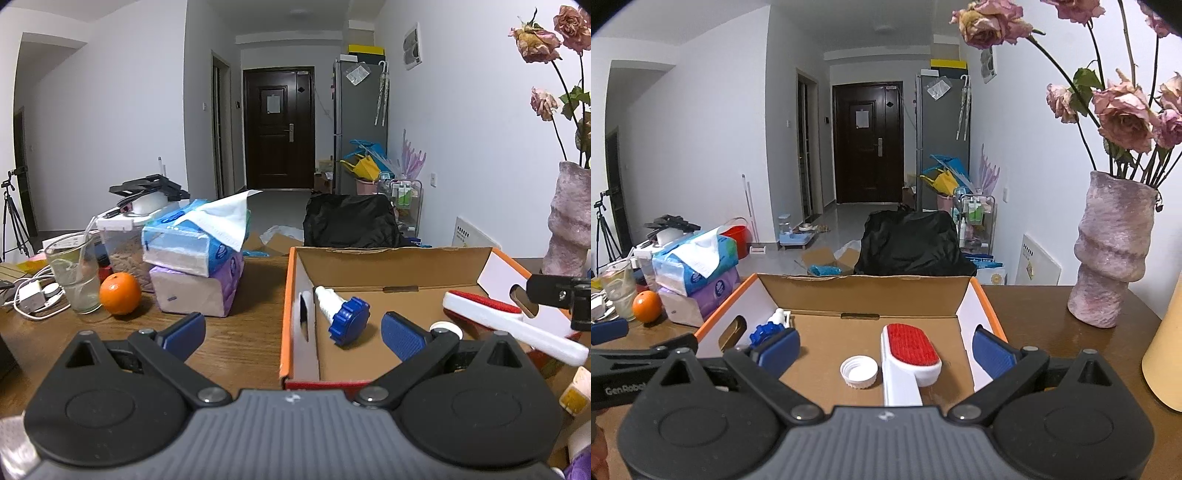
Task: Organize rigid objects
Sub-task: 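Move the left gripper to the white wipes pack while the right returns toward the green spray bottle, then grasp the white wipes pack with the left gripper while the right grasps the green spray bottle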
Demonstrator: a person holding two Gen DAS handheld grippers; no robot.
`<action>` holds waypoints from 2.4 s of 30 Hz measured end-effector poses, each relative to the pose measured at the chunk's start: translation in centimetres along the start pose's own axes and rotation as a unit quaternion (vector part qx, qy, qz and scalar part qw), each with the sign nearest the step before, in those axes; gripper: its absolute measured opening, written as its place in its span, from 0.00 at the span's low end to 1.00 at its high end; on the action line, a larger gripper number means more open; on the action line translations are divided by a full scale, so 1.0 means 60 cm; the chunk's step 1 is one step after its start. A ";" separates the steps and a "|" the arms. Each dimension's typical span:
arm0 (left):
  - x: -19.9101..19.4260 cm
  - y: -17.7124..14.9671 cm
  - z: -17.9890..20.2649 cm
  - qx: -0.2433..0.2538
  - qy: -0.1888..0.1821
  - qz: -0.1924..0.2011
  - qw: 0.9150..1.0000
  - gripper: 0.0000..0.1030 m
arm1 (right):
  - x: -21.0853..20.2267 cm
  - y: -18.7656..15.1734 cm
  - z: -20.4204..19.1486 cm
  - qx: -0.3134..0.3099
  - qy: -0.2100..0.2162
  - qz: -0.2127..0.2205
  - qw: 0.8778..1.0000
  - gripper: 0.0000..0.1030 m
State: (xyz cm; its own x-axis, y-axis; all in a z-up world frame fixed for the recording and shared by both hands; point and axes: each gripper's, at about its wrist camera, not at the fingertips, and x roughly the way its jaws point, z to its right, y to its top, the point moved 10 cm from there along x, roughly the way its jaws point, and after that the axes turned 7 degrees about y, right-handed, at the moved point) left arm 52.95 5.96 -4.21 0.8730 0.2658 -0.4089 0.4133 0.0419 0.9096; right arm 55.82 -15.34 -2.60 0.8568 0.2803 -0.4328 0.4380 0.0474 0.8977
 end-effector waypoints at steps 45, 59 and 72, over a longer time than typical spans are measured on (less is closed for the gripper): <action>-0.173 -0.154 -0.228 -0.025 0.095 -0.023 0.995 1.00 | -0.203 -0.199 0.010 0.019 -0.074 -0.014 0.997 0.97; -0.136 -0.196 -0.294 -0.023 0.110 -0.072 0.991 1.00 | -0.234 -0.276 0.022 0.042 -0.110 -0.052 0.992 0.97; -0.082 -0.220 -0.325 -0.042 0.117 -0.127 0.984 1.00 | -0.221 -0.296 0.023 0.051 -0.125 -0.076 0.988 0.96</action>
State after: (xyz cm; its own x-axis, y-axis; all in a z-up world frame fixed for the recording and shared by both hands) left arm 38.15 22.87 -12.76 0.6565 0.4505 -0.6051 0.5794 0.2125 0.7869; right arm 37.10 -21.24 -12.91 0.8144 0.0307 -0.5795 0.5802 -0.0301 0.8139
